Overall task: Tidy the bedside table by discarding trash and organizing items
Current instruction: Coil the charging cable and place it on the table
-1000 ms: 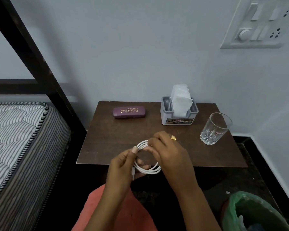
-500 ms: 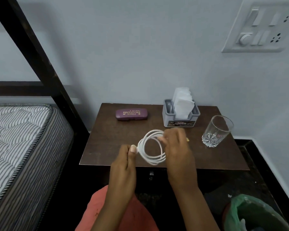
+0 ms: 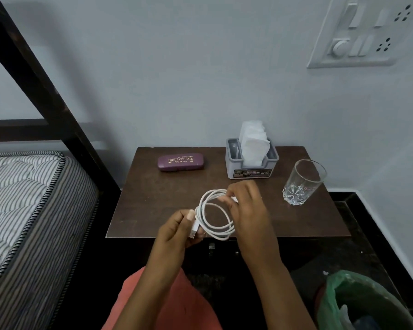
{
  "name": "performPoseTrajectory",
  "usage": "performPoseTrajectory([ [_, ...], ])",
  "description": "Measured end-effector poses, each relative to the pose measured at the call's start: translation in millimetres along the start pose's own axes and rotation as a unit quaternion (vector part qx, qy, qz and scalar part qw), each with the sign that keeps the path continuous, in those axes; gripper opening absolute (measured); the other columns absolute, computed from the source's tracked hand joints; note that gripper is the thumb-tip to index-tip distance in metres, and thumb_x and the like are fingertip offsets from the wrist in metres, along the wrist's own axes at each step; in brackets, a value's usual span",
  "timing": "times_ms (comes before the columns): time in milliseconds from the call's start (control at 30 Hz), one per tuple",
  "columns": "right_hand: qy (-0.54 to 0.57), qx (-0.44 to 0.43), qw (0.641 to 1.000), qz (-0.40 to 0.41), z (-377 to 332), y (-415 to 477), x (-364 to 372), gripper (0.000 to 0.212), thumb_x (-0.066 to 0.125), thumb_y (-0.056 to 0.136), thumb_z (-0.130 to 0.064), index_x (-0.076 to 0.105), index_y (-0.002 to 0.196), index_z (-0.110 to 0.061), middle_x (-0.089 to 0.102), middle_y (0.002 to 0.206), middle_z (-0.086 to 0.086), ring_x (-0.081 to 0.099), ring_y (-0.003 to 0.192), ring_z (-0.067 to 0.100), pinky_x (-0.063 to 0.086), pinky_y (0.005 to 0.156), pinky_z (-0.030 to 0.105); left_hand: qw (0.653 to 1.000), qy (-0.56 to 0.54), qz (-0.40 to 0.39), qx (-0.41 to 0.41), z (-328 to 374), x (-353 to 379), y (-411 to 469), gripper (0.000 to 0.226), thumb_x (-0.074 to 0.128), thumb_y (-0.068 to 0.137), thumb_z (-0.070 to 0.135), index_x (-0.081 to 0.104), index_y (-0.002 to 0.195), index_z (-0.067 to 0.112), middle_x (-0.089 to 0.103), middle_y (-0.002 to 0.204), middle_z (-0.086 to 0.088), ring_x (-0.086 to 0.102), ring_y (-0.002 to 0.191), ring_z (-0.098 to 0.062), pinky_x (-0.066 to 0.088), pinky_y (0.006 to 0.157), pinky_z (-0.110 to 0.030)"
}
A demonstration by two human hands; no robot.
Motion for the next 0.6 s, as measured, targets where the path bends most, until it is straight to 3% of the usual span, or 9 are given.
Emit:
performPoseTrajectory([
  [100, 0.002, 0.019, 1.0, 0.019, 0, -1, -4, 0.017, 0.046, 0.093, -0.035, 0.049, 0.089, -0.019, 0.044, 0.097, -0.011, 0.054, 0.079, 0.006, 0.049, 0.065, 0.024, 0.999, 0.001, -0.037, 0.01, 4, 0, 0, 0.03, 0.048, 0.09, 0.025, 0.069, 0.104, 0.009, 0.067, 0.097, -0.024, 0.065, 0.094, -0.022, 0.055, 0.082, -0.024],
  [233, 0.039, 0.048, 0.998, 0.034, 7, 0, -5, 0.013, 0.048, 0.092, -0.031, 0.049, 0.09, -0.018, 0.043, 0.1, -0.011, 0.052, 0.084, 0.004, 0.045, 0.069, 0.017, 0.997, 0.031, -0.061, 0.022, 12, 2, -4, 0.034, 0.045, 0.093, 0.017, 0.061, 0.122, 0.019, 0.07, 0.115, 0.005, 0.062, 0.111, -0.007, 0.05, 0.087, -0.015],
  [333, 0.083, 0.078, 0.993, 0.043, 13, 0, -4, 0.005, 0.051, 0.093, -0.025, 0.048, 0.089, -0.024, 0.044, 0.1, -0.01, 0.058, 0.084, 0.014, 0.05, 0.07, 0.026, 0.997, 0.045, -0.064, 0.024, 13, 1, -8, 0.036, 0.045, 0.094, 0.019, 0.056, 0.125, 0.032, 0.068, 0.116, 0.016, 0.063, 0.103, 0.001, 0.05, 0.083, -0.013],
  [433, 0.114, 0.089, 0.989, 0.042, 16, 0, -4, 0.005, 0.051, 0.093, -0.024, 0.048, 0.089, -0.024, 0.047, 0.1, -0.007, 0.06, 0.087, 0.015, 0.051, 0.071, 0.026, 0.997, 0.051, -0.061, 0.01, 14, -2, -12, 0.035, 0.045, 0.092, 0.024, 0.057, 0.12, 0.042, 0.07, 0.11, 0.016, 0.062, 0.087, 0.002, 0.048, 0.077, -0.011],
  [533, 0.11, 0.058, 0.992, 0.005, 8, 3, -2, 0.007, 0.053, 0.092, -0.025, 0.051, 0.087, -0.02, 0.046, 0.097, -0.008, 0.053, 0.088, 0.002, 0.044, 0.074, 0.012, 0.998, 0.045, -0.031, -0.024, 10, -6, -3, 0.037, 0.037, 0.098, 0.015, 0.069, 0.104, 0.033, 0.073, 0.102, 0.007, 0.065, 0.09, -0.006, 0.05, 0.077, -0.019],
  [600, 0.109, 0.04, 0.993, -0.013, 2, 4, 0, 0.009, 0.056, 0.09, -0.02, 0.054, 0.085, -0.013, 0.047, 0.096, -0.004, 0.048, 0.088, -0.003, 0.037, 0.075, 0.004, 0.997, 0.003, 0.033, -0.065, 3, -13, 3, 0.04, 0.036, 0.098, 0.016, 0.072, 0.083, 0.024, 0.073, 0.091, -0.002, 0.067, 0.079, -0.013, 0.047, 0.067, -0.024],
])
Point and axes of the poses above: each hand's wrist, its own y-axis towards the middle knuckle, its own x-axis out of the palm, z = x × y, the point moved 8 cm from there along y, towards the middle knuckle
